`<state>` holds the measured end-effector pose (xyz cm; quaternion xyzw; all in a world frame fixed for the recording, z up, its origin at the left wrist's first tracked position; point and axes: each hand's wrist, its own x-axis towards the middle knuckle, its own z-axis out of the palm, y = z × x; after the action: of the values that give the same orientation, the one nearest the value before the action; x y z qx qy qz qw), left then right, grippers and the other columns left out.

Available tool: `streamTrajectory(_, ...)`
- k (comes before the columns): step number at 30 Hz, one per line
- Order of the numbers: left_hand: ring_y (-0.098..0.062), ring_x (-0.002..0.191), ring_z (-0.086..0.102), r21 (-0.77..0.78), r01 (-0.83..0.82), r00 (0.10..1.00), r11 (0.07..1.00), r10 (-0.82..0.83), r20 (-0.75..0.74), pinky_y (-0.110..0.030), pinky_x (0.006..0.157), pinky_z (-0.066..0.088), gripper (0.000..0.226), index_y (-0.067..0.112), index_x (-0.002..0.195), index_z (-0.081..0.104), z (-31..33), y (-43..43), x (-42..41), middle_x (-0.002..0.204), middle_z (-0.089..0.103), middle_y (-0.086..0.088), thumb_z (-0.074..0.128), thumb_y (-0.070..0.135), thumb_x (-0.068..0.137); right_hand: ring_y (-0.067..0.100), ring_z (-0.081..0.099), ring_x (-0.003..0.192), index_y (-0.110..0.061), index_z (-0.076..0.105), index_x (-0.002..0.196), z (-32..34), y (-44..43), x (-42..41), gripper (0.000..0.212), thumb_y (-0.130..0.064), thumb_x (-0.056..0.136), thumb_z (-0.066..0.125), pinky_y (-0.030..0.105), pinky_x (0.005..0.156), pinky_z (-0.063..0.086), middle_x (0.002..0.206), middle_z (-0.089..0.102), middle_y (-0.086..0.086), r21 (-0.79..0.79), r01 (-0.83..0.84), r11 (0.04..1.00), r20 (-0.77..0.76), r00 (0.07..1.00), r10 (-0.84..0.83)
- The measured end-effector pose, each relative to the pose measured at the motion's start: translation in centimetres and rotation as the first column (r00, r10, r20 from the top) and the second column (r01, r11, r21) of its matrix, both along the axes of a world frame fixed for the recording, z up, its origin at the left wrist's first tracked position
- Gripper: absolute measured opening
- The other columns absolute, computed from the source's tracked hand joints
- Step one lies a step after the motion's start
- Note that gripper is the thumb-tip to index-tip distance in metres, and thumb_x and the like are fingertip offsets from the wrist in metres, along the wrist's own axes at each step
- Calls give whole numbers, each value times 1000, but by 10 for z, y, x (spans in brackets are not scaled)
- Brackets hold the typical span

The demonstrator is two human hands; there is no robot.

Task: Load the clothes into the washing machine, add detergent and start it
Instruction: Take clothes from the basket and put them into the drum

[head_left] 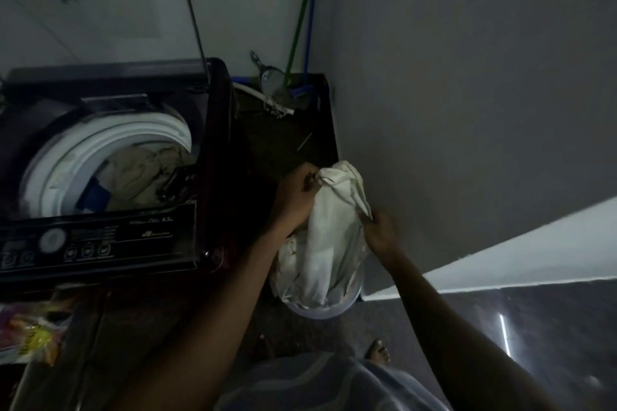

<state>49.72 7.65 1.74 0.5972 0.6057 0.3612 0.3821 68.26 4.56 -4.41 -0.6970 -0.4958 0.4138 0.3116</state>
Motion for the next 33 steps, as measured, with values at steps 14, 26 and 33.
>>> streamTrajectory(14,-3,115,55,-113,313,948,943,-304,91,-10,85,45,76,19,143,43,16,10,2,129,56,9,82,27,78,7,54,66,-8,57,77,136,59,-48,20,-6,95,51,26,68,45,70,57,2,394,-160,905,-144,962,233)
streamTrajectory(26,-25,96,66,95,-196,892,976,137,430,-39,86,52,15,9,106,67,107,41,19,99,69,-8,57,16,97,-1,58,106,-16,51,129,85,30,-20,56,-19,80,76,3,76,43,114,57,-17,172,-360,917,-175,905,388)
streamTrajectory(33,-22,114,59,136,-183,970,974,156,187,-29,92,46,31,16,130,55,93,53,-33,120,62,0,52,15,99,18,60,94,4,65,110,81,51,-25,21,-3,97,50,19,74,46,106,66,12,302,0,953,-245,966,78)
